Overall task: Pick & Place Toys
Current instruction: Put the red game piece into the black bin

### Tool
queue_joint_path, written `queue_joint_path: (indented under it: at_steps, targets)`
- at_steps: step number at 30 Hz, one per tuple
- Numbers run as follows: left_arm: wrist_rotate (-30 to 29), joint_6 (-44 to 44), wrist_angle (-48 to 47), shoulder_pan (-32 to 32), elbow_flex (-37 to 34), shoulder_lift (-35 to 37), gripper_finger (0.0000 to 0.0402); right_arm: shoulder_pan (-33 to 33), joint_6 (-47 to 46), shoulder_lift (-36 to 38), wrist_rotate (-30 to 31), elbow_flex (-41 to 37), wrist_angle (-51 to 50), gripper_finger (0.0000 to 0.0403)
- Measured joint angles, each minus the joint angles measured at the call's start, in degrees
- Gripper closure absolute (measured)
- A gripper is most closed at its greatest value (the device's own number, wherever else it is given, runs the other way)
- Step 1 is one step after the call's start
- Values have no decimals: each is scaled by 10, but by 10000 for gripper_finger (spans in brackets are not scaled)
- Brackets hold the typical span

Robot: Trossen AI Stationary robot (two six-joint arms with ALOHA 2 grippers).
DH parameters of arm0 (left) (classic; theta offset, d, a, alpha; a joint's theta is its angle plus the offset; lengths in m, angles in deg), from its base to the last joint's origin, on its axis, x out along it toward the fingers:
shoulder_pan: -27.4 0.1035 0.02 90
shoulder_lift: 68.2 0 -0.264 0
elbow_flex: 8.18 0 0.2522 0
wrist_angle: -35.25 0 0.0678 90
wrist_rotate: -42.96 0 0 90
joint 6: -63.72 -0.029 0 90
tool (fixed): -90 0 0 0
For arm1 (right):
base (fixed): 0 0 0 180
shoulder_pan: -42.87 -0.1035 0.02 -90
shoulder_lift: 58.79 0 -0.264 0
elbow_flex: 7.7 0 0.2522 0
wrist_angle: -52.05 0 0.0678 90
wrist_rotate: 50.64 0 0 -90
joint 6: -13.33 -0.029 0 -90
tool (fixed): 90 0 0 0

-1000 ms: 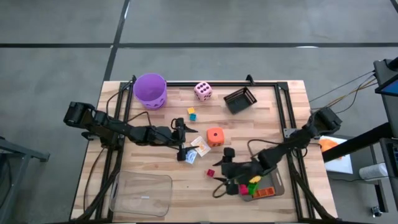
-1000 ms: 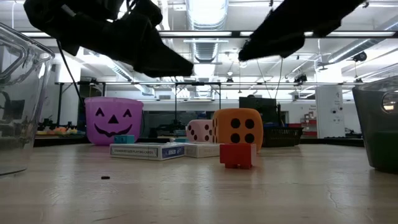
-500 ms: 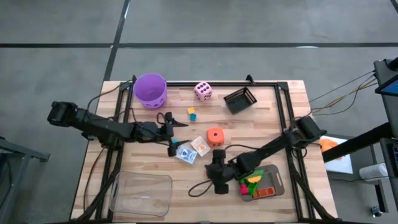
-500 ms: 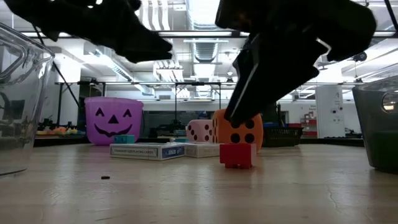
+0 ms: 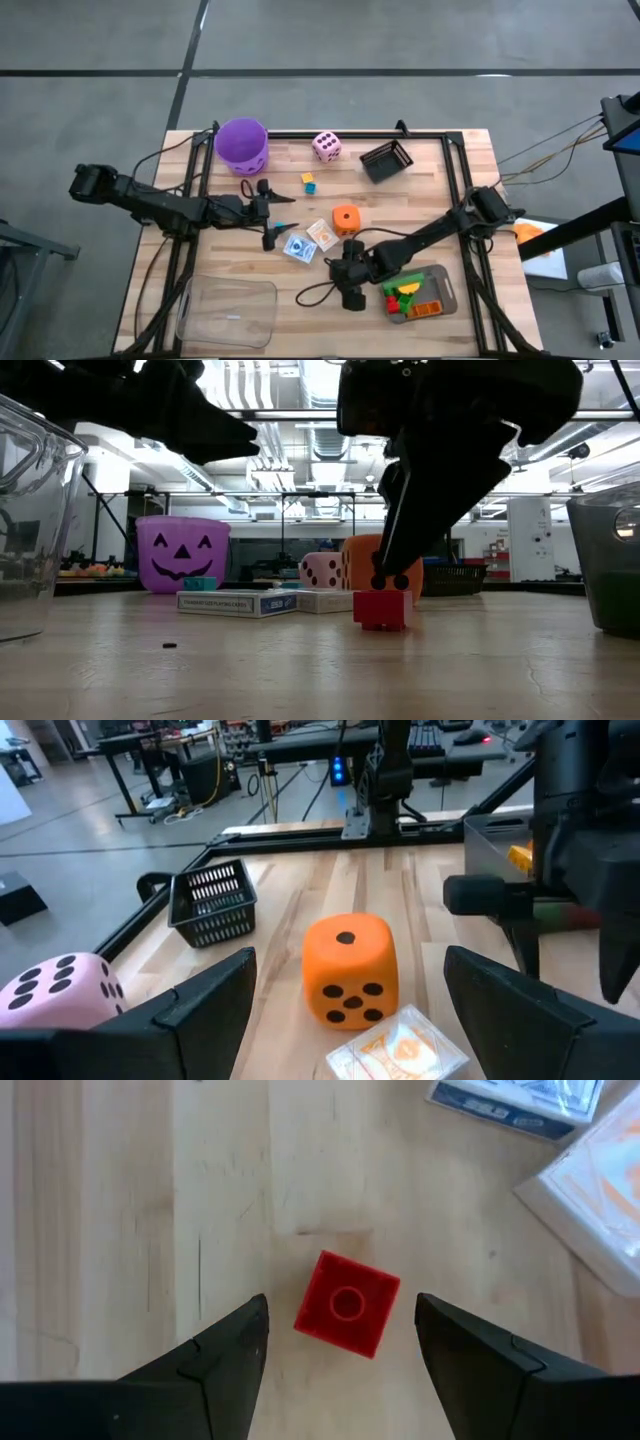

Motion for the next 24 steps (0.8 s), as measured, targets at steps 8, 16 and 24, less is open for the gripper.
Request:
queue_joint_path:
  at_steps: [8,16,24]
  targets:
    - [0,0,0,0,0,0,78,7,-14,-3,-7,-4,4,153]
    - [0,0,0,0,0,0,78,8,-15,-3,-5,-4,14,153]
    - [0,-2,0,0,0,0,78,8,-15,-3,-7,-14,28,153]
